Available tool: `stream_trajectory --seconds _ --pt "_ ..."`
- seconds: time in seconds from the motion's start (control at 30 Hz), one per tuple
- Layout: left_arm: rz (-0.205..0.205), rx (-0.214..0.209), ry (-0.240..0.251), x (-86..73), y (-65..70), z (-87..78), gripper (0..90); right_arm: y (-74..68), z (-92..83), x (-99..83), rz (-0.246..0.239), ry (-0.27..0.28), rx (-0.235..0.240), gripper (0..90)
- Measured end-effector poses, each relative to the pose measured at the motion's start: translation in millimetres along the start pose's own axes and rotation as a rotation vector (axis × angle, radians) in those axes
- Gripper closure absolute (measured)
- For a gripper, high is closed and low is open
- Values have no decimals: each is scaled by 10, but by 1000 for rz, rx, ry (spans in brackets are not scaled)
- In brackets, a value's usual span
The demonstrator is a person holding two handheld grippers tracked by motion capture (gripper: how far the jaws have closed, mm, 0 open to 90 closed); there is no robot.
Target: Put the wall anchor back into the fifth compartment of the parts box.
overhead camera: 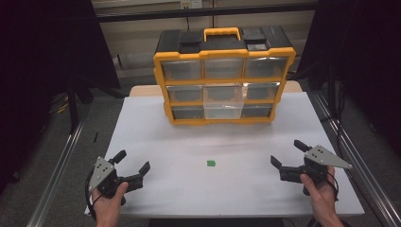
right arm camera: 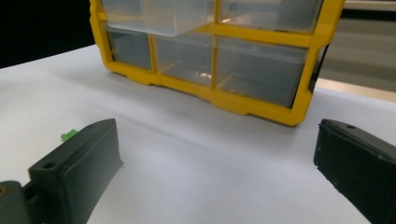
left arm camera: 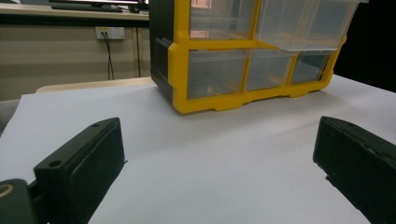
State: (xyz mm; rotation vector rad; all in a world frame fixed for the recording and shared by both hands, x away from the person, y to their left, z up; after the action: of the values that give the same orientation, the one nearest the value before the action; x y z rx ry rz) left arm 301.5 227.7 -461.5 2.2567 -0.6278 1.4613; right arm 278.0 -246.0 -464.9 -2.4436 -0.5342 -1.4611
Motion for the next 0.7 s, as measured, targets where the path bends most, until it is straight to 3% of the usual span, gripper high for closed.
stream_trajectory --seconds 0.13,0.17,0.23,0.3,0.4,0.43,0.5,0.53,0.57,0.7 --pt "-12 -5 7 14 18 19 26 -46 18 -27 -11 -44 42 0" --pt "0 -11 -5 7 19 16 26 -46 18 -27 -11 -44 42 0" --pt "-21 -1 3 12 16 33 28 -88 41 -50 -14 -84 84 4" --pt "-6 0 -15 -3 6 38 29 -115 56 -54 -10 -101 108 5" --pt "-31 0 3 13 20 51 31 -153 68 -61 -9 -126 143 7" --pt "1 -5 -19 -2 3 35 31 -171 71 -65 -11 -140 166 9" --pt "-2 -4 -17 -2 2 33 31 -199 74 -66 -16 -157 182 10" --pt "-24 -3 0 2 13 34 31 -215 72 -65 -17 -167 195 10" --pt "-24 -3 0 2 13 34 31 -215 72 -65 -17 -167 195 10" --pt "0 -24 6 15 29 1 31 -342 94 -61 -39 -219 282 11"
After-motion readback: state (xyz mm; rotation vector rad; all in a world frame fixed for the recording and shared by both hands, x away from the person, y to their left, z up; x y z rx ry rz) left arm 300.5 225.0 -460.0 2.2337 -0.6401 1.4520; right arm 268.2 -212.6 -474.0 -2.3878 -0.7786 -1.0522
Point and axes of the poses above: each handheld gripper's, and its own axes: z roughly forward along the jaws, x roughly out of its top, y roughly to its right, the point moved 7 cm from there along z, roughly forward along the jaws, and after that the axes turned 12 degrees about -y, right-handed, at the moved point
